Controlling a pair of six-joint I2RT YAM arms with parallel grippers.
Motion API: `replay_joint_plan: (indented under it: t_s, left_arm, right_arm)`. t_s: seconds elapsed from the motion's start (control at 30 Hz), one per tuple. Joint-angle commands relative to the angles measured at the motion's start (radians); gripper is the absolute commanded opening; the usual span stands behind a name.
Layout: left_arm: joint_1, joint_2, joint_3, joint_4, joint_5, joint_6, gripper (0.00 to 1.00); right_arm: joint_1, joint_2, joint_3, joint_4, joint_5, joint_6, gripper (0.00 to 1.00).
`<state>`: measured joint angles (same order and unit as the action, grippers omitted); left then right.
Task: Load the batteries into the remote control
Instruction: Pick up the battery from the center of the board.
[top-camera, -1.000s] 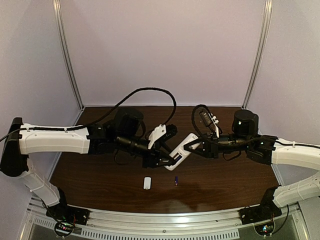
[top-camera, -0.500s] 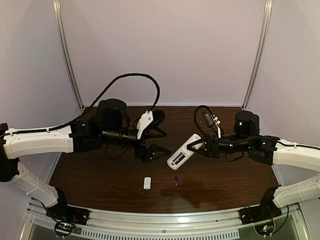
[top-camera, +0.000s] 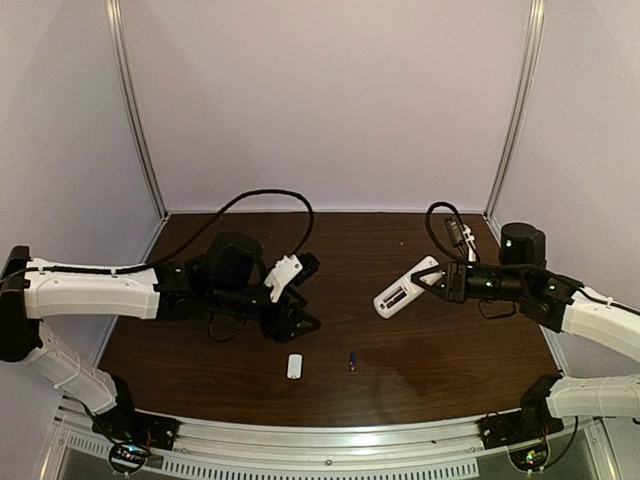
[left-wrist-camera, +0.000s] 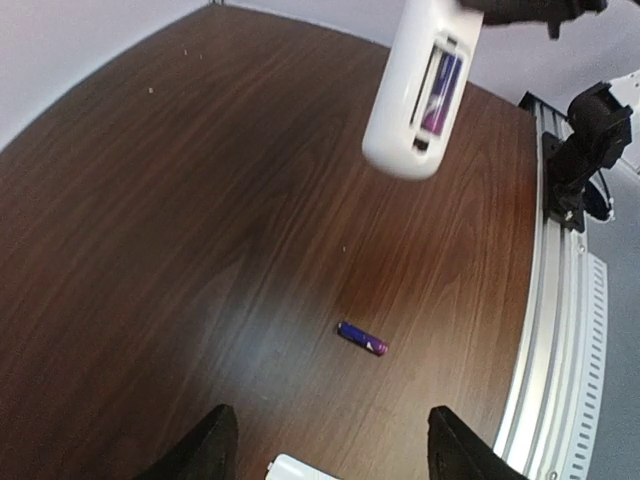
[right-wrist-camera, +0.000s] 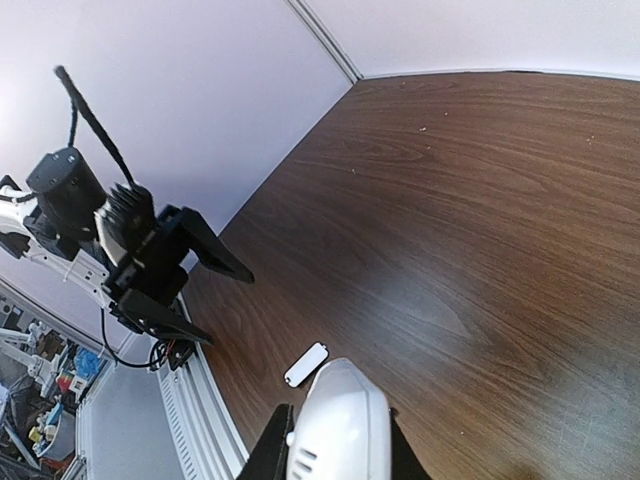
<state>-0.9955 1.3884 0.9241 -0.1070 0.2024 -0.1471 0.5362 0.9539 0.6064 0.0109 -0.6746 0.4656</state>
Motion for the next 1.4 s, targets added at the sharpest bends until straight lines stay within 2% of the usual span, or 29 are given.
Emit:
replay_joint_plan:
  t_s: [0.0, 0.2, 0.3, 0.37, 0.43, 0.6, 0.73, 0.9, 1.1, 1.37]
  left_arm:
    - [-0.006, 0.072, -0.034, 0.001, 0.043, -0.152, 0.64]
    - [-0.064, 0.237, 0.053, -0.012, 0.053, -0.190, 0.60]
    - [-0.090, 0.221, 0.028, 0.057, 0.030, -0.106, 0.60]
    - [-0.090, 0.191, -0.001, 0.097, 0.038, 0.034, 0.60]
    - [-0.091, 0.172, 0.006, 0.063, 0.034, 0.254, 0.61]
    - [-0.091, 0.226, 0.146, -0.153, 0.054, 0.742, 0.64]
    - [-0.090, 0.344, 0.291, -0.291, 0.073, 0.916, 0.64]
    - [-0.092, 0.457, 0.411, -0.368, 0.140, 1.019, 0.63]
    - [-0.105, 0.600, 0.543, -0.472, 0.105, 1.092, 0.59]
    - [-0.114, 0.690, 0.619, -0.501, 0.083, 1.143, 0.57]
  right_arm:
    - [-0.046, -0.049, -0.022, -0.021, -0.012, -0.016, 0.00]
    - [-0.088, -0.099, -0.035, -0.038, -0.071, -0.008, 0.00]
    - [-0.096, -0.122, -0.026, -0.078, -0.073, -0.016, 0.00]
    - [-0.105, -0.137, -0.017, -0.113, -0.070, -0.029, 0.00]
    - [-0.116, -0.148, -0.013, -0.136, -0.071, -0.036, 0.00]
    - [-0.146, -0.175, -0.039, -0.126, -0.089, -0.013, 0.00]
    - [-0.172, -0.185, -0.048, -0.112, -0.110, 0.006, 0.00]
    - [-0.215, -0.196, -0.048, -0.119, -0.141, 0.010, 0.00]
    - [-0.239, -0.198, -0.055, -0.121, -0.162, 0.008, 0.00]
    - [-0.246, -0.197, -0.072, -0.096, -0.178, 0.025, 0.00]
